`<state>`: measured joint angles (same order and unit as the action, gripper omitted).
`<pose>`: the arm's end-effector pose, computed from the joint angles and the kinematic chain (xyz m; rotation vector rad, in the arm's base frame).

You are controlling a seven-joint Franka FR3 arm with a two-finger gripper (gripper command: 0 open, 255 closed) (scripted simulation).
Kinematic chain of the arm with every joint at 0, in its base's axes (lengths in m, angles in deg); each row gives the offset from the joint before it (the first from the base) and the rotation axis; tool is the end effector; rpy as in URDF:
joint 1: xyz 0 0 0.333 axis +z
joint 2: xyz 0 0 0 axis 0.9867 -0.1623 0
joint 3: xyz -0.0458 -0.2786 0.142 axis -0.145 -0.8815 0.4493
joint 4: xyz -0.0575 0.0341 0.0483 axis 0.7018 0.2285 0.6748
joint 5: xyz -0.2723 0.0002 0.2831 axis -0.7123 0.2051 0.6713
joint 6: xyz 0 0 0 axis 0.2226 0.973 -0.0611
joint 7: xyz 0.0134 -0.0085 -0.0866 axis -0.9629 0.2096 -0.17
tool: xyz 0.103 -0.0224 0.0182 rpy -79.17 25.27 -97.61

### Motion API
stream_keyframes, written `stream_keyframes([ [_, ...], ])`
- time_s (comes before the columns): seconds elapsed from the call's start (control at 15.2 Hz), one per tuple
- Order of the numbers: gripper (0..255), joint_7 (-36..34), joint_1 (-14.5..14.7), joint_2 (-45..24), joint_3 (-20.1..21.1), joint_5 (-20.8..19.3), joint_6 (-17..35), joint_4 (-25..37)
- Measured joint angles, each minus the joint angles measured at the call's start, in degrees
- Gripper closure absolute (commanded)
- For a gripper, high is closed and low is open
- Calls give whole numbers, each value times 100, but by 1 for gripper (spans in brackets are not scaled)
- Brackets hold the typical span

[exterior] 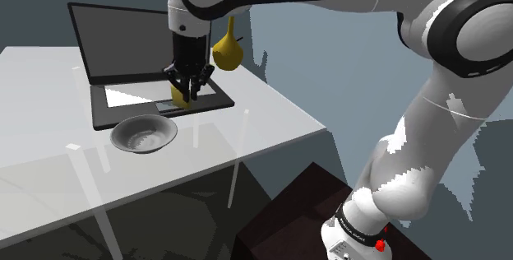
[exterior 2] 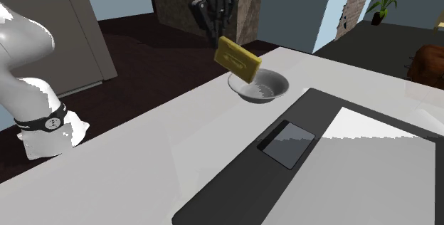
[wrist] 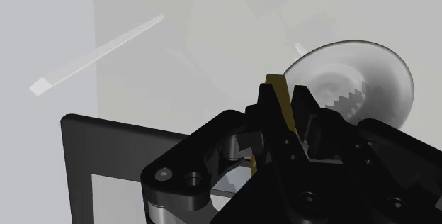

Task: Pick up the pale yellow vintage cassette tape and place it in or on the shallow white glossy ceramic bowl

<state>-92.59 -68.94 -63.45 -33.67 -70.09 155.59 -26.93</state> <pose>0.5009 0.2565 0.5273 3.1371 -0.1304 -0.0175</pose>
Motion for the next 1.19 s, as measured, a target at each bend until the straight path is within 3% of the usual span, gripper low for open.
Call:
stream_keyframes([
  [0.4,255,-777,439,-1105,308,-342,-386,1440],
  [1.19,255,-875,472,-1270,311,-406,421,783],
])
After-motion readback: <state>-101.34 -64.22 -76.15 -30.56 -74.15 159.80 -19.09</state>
